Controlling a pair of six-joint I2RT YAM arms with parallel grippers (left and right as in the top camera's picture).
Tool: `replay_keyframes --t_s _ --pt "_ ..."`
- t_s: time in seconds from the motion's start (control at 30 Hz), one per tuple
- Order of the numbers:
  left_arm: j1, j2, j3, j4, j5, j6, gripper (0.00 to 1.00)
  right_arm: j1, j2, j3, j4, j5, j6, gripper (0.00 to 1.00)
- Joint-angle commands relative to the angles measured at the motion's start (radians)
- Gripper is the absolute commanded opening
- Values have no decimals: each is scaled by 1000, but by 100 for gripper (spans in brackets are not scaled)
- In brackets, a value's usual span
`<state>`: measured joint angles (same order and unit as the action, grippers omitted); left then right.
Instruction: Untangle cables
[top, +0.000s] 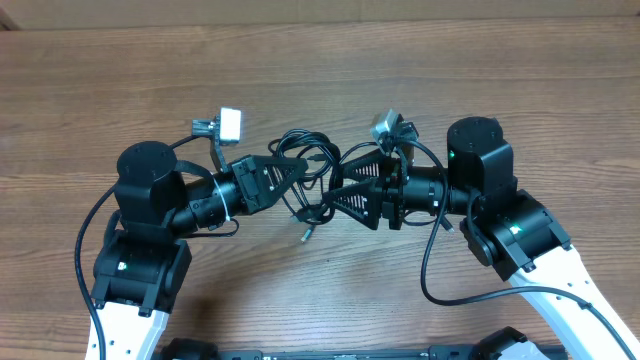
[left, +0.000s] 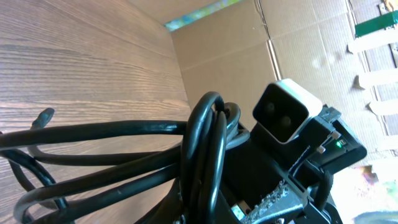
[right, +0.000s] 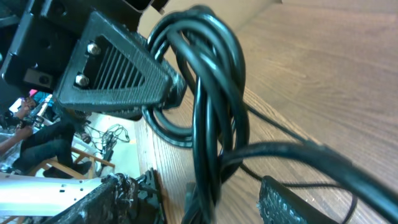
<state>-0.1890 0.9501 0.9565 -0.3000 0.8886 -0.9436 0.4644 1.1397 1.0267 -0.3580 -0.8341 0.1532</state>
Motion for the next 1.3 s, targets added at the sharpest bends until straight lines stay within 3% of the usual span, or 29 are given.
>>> replay_keyframes --t_s 0.0,0.1,0.17,0.4,0.53,0.67,0.8,1.0,1.13,1.27 --pt "3 -2 27 5 51 -7 4 -5 -12 7 16 -9 -25 45" --pt "6 -2 27 5 37 -6 4 -5 -12 7 5 -9 -24 14" --pt "7 -2 27 5 9 2 4 -5 -12 7 -2 -9 -24 4" --pt "7 -2 27 -86 -159 164 4 -5 -12 7 -28 -2 33 4" --pt "7 -2 27 -206 -222 190 4 -5 -12 7 -71 246 159 4" --pt "-17 -2 27 -312 -220 188 4 -5 -12 7 5 318 266 4" --pt "-78 -2 27 -306 -188 188 4 -5 -12 7 62 340 293 4" --pt "-117 -2 27 -272 -235 181 4 -6 -12 7 -67 414 288 4" --pt "-113 -2 27 -272 -338 161 4 -6 -26 7 -147 414 288 27" --pt "-78 -2 27 -271 -346 130 5 -6 -68 7 -179 340 243 34"
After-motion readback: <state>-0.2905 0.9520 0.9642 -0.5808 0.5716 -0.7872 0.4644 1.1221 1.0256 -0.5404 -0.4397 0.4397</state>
